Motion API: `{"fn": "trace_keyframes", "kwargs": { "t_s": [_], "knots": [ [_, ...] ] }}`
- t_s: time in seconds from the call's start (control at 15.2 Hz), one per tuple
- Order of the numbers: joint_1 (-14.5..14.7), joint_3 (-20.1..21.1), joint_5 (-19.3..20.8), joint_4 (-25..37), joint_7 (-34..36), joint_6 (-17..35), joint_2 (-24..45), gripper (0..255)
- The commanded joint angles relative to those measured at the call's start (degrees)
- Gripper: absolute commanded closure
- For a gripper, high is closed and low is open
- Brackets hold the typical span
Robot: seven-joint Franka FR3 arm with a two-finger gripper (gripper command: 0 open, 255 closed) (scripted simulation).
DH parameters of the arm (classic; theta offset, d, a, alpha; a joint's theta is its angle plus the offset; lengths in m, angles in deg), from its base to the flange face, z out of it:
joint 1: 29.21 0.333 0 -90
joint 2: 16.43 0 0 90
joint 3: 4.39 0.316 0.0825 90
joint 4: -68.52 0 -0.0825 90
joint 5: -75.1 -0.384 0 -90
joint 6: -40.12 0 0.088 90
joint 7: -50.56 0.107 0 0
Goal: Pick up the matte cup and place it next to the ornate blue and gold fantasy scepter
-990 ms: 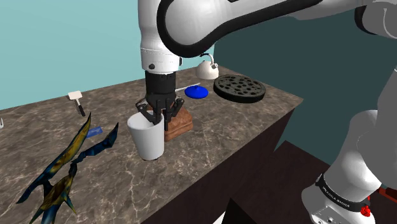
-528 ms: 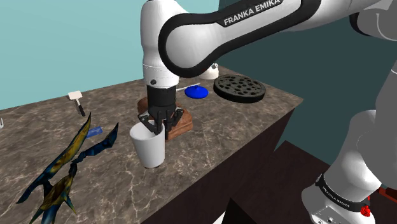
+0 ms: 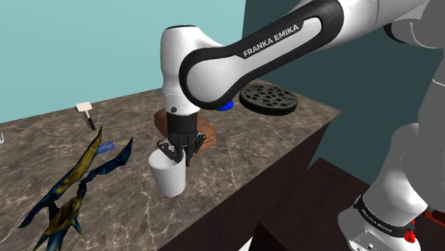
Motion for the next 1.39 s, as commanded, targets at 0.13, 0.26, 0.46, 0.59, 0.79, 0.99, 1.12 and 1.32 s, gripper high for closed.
{"fn": "trace_keyframes", "kwargs": {
  "t_s": [0.13, 0.26, 0.46, 0.59, 0.79, 0.99, 1.12, 1.32],
  "knots": [
    [0.1, -0.1, 0.3, -1.4, -0.1, 2.6, 1.2, 255],
    [0.1, -0.1, 0.3, -1.4, -0.1, 2.6, 1.2, 255],
    [0.1, -0.1, 0.3, -1.4, -0.1, 2.6, 1.2, 255],
    [0.1, -0.1, 0.3, -1.4, -0.1, 2.6, 1.2, 255],
    [0.1, -0.1, 0.3, -1.4, -0.1, 2.6, 1.2, 0],
    [0.1, -0.1, 0.3, -1.4, -0.1, 2.6, 1.2, 0],
    [-0.3, -0.1, -0.1, 0.4, -0.4, -0.9, -0.5, 0],
    [-0.6, -0.2, -0.4, 2.3, -0.6, -4.0, -1.8, 0]
  ]
}}
